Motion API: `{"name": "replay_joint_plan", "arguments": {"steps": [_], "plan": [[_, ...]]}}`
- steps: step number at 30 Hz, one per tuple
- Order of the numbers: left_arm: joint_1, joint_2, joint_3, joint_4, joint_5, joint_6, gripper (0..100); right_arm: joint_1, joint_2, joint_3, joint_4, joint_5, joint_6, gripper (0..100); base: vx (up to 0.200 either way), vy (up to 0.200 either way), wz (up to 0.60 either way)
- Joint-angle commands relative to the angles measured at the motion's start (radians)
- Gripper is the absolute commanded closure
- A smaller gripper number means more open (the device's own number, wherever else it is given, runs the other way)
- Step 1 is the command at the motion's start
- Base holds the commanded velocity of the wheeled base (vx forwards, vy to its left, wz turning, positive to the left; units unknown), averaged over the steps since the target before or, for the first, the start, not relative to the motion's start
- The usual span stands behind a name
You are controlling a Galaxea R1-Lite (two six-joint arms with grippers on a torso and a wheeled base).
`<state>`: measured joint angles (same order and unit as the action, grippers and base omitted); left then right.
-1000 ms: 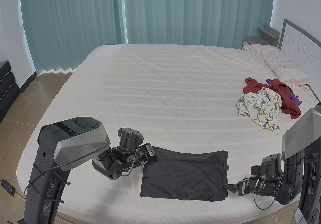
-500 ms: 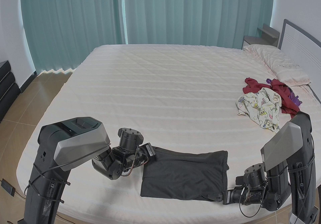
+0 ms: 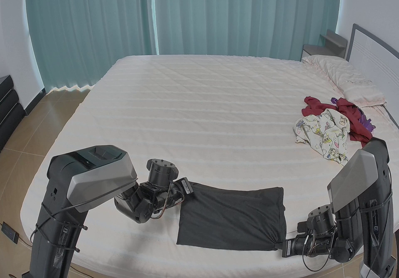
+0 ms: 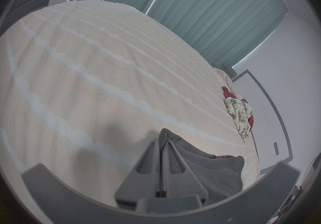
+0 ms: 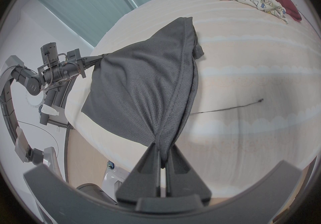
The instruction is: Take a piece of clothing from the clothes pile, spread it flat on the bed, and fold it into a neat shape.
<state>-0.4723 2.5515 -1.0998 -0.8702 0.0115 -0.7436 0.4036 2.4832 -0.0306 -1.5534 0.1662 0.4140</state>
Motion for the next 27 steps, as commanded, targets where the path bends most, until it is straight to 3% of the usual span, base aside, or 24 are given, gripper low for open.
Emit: {"name": "replay_joint_plan", "arguments": {"steps": [1, 9, 10, 15, 20, 27], "plan": [[0.0, 0.0, 0.0, 0.0, 0.001, 0.0, 100, -0.019, -0.024, 0.028, -0.013, 0.003, -0.014, 100, 0.0, 0.0, 0.0], [0.0, 0.0, 0.0, 0.0, 0.001, 0.0, 100, -0.029, -0.007, 0.015, -0.013, 0.003, -0.029, 100, 0.0, 0.0, 0.0], [0.0, 0.0, 0.0, 0.0, 0.001, 0.0, 100, -0.029, -0.007, 0.015, -0.013, 0.003, -0.029, 0, 0.0, 0.0, 0.0], [0.0, 0.0, 0.0, 0.0, 0.002, 0.0, 100, -0.035, -0.041, 0.009, -0.014, 0.004, -0.029, 0, 0.0, 0.0, 0.0], [0.0, 0.0, 0.0, -0.001, 0.001, 0.0, 100, -0.1, -0.138, -0.075, -0.011, 0.027, 0.019, 0, 0.0, 0.0, 0.0], [0.0, 0.0, 0.0, -0.001, 0.001, 0.0, 100, -0.172, -0.04, -0.256, -0.011, -0.013, 0.052, 0, 0.0, 0.0, 0.0]]}}
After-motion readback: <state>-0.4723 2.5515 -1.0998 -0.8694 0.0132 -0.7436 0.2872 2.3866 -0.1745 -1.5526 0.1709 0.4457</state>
